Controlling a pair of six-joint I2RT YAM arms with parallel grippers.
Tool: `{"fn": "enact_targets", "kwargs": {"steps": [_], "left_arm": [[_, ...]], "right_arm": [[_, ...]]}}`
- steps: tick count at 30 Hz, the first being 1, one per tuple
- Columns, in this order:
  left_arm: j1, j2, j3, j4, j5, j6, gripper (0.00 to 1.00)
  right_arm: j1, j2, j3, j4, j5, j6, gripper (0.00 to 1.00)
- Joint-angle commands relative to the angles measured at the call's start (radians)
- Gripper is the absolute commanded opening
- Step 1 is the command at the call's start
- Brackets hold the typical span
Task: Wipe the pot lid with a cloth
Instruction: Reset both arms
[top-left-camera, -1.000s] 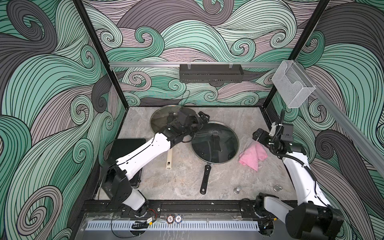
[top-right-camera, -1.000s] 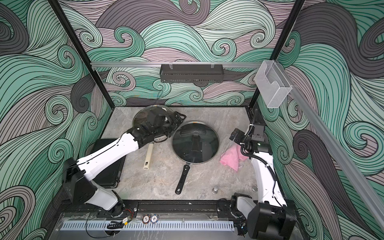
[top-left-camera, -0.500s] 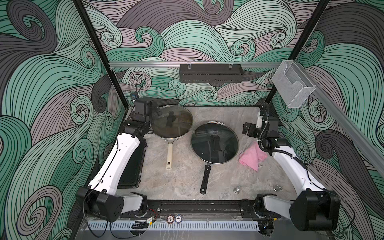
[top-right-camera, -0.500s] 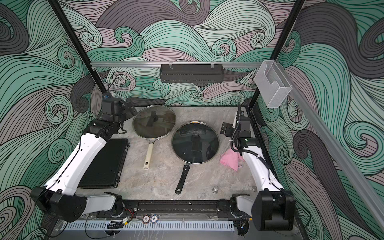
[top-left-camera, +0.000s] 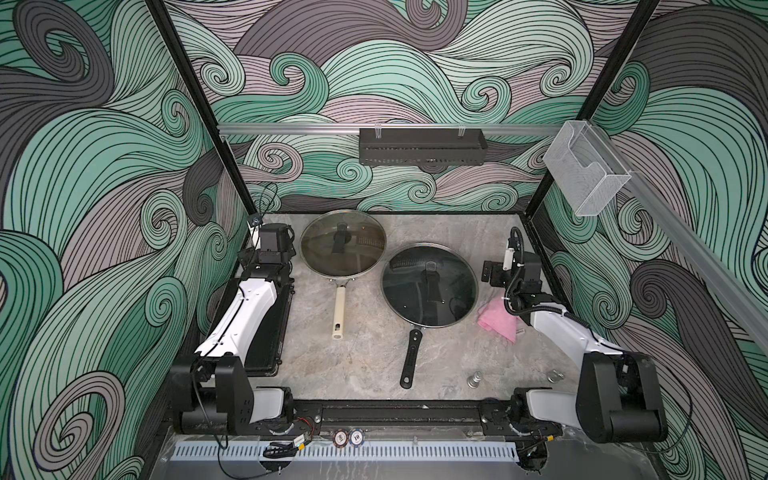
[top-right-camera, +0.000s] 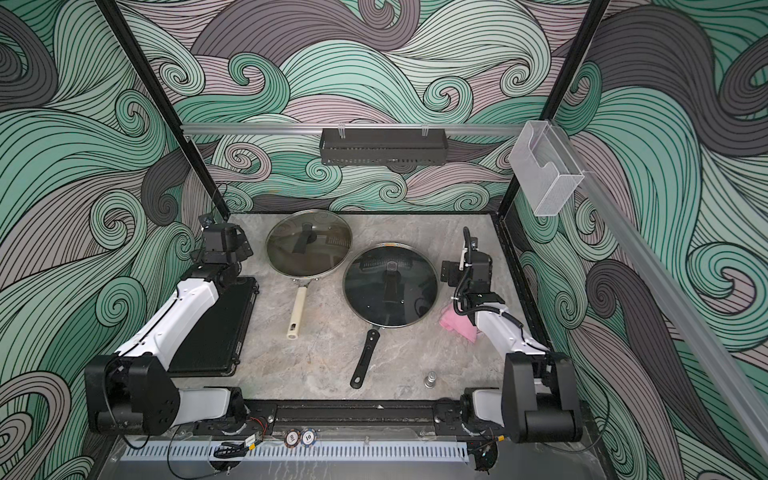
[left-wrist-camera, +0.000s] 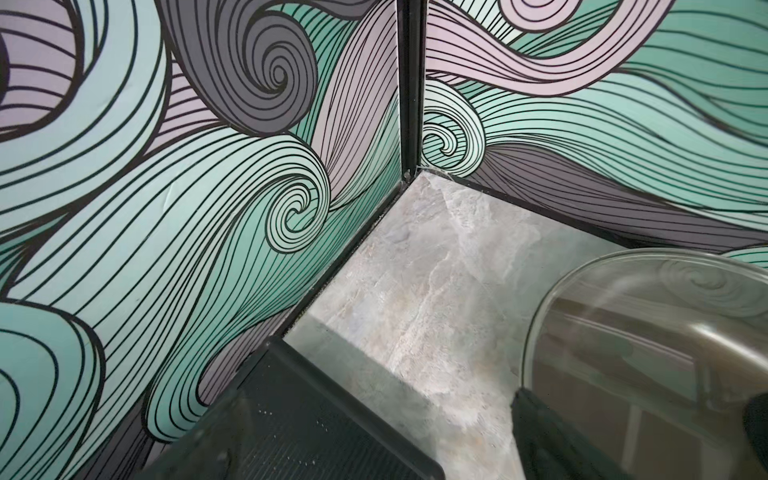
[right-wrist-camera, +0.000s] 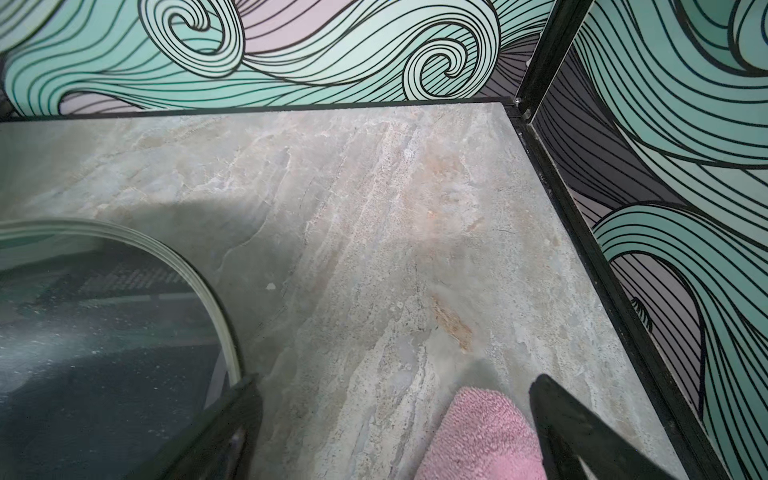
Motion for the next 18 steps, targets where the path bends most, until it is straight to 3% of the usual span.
{"fn": "enact_targets", "kwargs": {"steps": [1,6,8,13,18], "left_arm": [[0.013,0.043,-0.057,0.176,-0.026,0.098,0.99],[0.016,0.081,-0.115,0.159,0.044,0.024,0.99],[-0.001,0.082,-0.164,0.176,-0.006,0.031,0.99],[-0.001,0.062,-0.312,0.350,0.015,0.053,0.99],[0.003,0.067,-0.437,0.572,0.118,0.093,0.99]], "right_arm": [[0.001,0.024,-0.024,0.096,0.043,-0.078,0.99],[-0.009,0.064,-0.056,0.150,0.070,-0.081,0.99],[-0.014,0.076,-0.068,0.167,0.073,-0.075,0.99],[-0.021,0.102,-0.125,0.264,0.059,-0.067,0.99],[-0.029,0.105,-0.142,0.304,-0.009,-0.070,0.99]]}}
